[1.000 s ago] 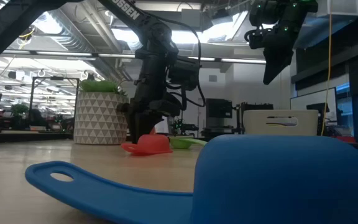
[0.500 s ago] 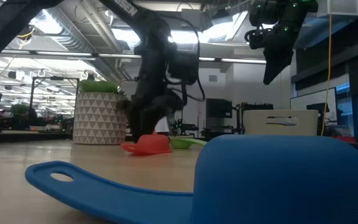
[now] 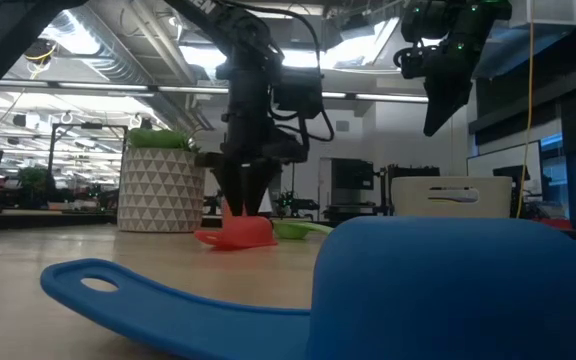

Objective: Nest measuring cups in basket
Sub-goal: Stack the orange measuring cup on top of the violet measuring cup in the gray bin

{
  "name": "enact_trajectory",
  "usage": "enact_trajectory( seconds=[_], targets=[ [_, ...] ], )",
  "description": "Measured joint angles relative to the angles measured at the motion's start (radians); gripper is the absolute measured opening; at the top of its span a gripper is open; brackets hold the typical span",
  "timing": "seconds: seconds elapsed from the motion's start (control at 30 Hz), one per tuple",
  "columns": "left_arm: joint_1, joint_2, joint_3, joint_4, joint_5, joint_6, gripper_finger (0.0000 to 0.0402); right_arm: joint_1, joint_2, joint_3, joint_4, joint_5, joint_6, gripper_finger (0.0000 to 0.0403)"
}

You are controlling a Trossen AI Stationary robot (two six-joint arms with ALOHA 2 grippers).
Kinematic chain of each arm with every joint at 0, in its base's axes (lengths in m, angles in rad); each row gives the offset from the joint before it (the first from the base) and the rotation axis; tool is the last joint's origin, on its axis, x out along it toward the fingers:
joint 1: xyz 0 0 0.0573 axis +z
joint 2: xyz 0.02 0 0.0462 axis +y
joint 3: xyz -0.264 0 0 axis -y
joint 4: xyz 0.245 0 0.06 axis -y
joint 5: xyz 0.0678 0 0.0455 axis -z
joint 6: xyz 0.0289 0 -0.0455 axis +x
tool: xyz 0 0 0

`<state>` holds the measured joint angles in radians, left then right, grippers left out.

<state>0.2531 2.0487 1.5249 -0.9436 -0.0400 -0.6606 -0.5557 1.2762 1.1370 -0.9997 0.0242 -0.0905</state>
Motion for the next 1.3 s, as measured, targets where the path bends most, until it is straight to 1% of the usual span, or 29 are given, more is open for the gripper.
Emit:
enact_trajectory(
  seconds=[0.23,0.5,0.77,0.97,1.1,1.3],
  targets=[
    [0.000,0.000,0.001,0.018,-0.041,-0.021,0.0122,0.000,0.000,0.000,0.000,0.000,0.000,0.0120],
    [0.000,0.000,0.001,0.022,-0.130,-0.091,0.0122,0.000,0.000,0.000,0.000,0.000,0.000,0.0120],
    [0.000,0.000,-0.061,0.135,-0.125,-0.100,0.0122,0.000,0.000,0.000,0.000,0.000,0.000,0.0120],
    [0.000,0.000,-0.087,0.156,-0.146,-0.100,0.0120,0.000,0.000,0.000,0.000,0.000,0.000,0.0120],
    [0.000,0.000,-0.092,0.155,-0.177,-0.109,0.0100,0.000,0.000,0.000,0.000,0.000,0.000,0.0120],
    [0.000,0.000,-0.092,0.154,-0.188,-0.107,0.0041,0.000,0.000,0.000,0.000,0.000,0.001,0.0120]
  ],
)
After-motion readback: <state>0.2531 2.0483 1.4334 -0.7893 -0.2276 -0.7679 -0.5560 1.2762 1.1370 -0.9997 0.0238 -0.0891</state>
